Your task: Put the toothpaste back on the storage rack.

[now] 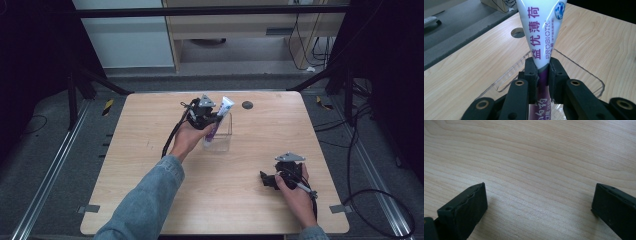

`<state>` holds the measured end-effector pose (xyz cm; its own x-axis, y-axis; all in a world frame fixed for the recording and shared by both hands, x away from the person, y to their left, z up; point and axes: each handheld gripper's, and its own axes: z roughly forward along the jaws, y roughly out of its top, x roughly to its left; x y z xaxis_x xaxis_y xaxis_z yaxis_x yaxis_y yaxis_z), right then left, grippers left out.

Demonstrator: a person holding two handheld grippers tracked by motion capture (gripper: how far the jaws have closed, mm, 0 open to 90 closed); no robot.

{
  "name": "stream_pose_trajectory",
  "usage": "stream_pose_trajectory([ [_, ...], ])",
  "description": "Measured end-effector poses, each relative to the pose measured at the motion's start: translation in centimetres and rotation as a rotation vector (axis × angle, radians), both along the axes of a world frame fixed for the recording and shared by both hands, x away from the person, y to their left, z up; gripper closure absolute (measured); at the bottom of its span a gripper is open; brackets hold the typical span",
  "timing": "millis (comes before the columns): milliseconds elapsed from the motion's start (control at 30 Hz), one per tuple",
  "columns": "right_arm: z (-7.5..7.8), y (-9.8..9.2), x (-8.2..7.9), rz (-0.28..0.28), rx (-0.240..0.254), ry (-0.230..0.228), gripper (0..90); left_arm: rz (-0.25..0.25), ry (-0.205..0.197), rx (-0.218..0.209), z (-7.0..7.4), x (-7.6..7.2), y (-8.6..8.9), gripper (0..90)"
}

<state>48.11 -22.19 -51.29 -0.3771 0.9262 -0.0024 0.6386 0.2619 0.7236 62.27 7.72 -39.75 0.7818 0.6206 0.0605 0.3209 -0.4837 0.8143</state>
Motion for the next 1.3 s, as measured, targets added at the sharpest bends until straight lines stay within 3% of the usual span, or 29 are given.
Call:
stream_pose_trajectory([
  [133, 0.0, 0.0, 0.0, 0.001, 0.000, 0.000, 0.3, -0.001, 0.017, 0.025, -0.3, 0.1, -0.1, 78.5],
  [567, 0.0, 0.0, 0.0, 0.000, 0.001, 0.001, 0.3, 0.017, 0.037, 0.033, -0.6, 0.2, -0.7, 78.3],
  [967, 0.0, 0.0, 0.0, 0.000, 0.001, 0.000, 0.3, 0.051, 0.056, 0.073, -0.8, 0.4, -2.2, 77.8],
  [1300, 0.0, 0.0, 0.0, 0.000, 0.001, 0.001, 0.3, 0.063, 0.070, 0.062, -0.9, 0.5, -2.1, 77.3],
])
